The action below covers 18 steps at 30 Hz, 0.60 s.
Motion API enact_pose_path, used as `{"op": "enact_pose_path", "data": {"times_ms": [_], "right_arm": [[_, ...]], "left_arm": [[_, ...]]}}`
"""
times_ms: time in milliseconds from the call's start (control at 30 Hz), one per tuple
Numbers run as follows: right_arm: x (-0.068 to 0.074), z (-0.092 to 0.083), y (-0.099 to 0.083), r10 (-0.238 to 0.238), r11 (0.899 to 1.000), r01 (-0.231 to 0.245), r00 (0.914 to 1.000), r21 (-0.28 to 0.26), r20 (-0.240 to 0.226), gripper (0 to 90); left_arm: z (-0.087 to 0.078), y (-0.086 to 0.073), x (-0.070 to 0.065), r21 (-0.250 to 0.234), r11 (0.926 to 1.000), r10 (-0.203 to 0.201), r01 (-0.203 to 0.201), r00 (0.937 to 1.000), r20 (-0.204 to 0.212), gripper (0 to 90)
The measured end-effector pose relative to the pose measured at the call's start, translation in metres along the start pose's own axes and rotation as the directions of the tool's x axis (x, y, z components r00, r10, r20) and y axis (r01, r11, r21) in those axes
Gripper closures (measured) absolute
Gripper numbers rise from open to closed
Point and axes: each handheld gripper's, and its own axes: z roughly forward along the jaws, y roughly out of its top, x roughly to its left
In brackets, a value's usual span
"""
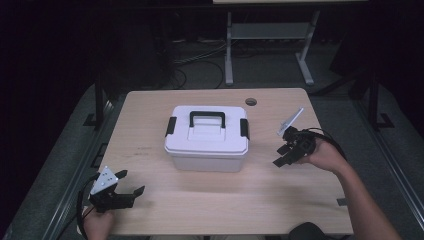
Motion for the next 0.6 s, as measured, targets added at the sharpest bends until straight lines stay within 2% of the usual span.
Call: {"op": "enact_pose_path", "data": {"times_ms": [600], "right_arm": [[0.004, 0.005, -0.020, 0.023, 1.000, -0.023, 0.9997, 0.003, -0.004, 42.0]], "left_arm": [[0.004, 0.002, 0.000, 0.006, 1.0000, 0.004, -0.004, 0.9999, 0.010, 13.4]]}}
